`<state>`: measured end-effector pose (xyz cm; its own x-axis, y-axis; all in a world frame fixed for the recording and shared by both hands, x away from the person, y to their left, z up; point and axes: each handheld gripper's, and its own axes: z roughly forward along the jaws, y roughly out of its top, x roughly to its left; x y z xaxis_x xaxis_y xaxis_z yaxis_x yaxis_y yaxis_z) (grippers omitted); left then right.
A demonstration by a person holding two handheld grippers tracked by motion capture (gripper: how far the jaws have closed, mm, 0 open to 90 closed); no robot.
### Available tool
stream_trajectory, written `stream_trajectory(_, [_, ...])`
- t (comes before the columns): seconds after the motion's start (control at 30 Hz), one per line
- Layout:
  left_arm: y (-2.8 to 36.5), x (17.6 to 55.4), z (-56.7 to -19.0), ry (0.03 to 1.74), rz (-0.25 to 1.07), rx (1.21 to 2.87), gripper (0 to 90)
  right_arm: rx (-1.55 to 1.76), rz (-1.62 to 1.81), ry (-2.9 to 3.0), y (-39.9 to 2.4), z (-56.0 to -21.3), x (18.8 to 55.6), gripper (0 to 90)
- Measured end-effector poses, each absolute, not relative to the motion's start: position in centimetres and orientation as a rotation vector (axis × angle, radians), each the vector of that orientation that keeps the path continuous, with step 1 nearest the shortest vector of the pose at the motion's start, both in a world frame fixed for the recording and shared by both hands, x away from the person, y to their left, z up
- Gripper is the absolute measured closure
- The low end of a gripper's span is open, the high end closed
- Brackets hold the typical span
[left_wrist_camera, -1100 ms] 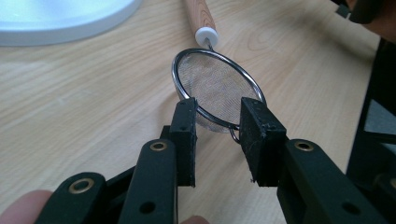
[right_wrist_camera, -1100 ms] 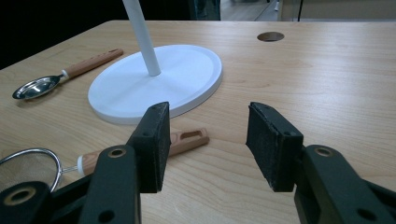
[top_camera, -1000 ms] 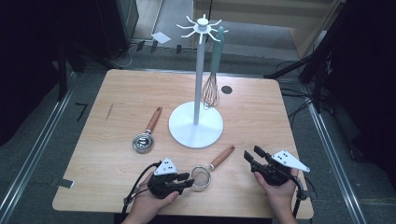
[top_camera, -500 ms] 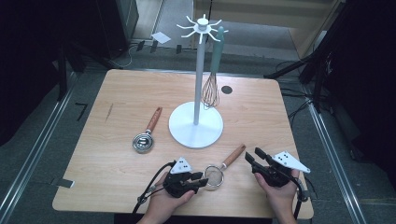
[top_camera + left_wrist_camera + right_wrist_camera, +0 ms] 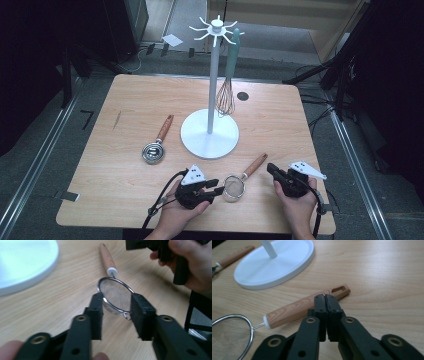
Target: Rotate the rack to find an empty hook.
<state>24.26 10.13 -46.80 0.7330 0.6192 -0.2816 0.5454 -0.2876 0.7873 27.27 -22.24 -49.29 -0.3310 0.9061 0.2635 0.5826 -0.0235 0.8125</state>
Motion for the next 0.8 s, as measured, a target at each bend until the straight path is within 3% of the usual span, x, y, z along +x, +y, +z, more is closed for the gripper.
stream_trajectory(0.17, [10.5, 24.8, -47.5, 0.923, 0.104, 1.992, 90.0, 1.643, 1.221, 1.947, -21.4, -50.0, 28.2, 90.0])
stream_trajectory(0.8, [6.7, 25.0, -48.8, 0.895, 0.08, 2.076, 90.0, 1.645, 1.174, 2.034, -19.9, -50.6, 30.2, 90.0])
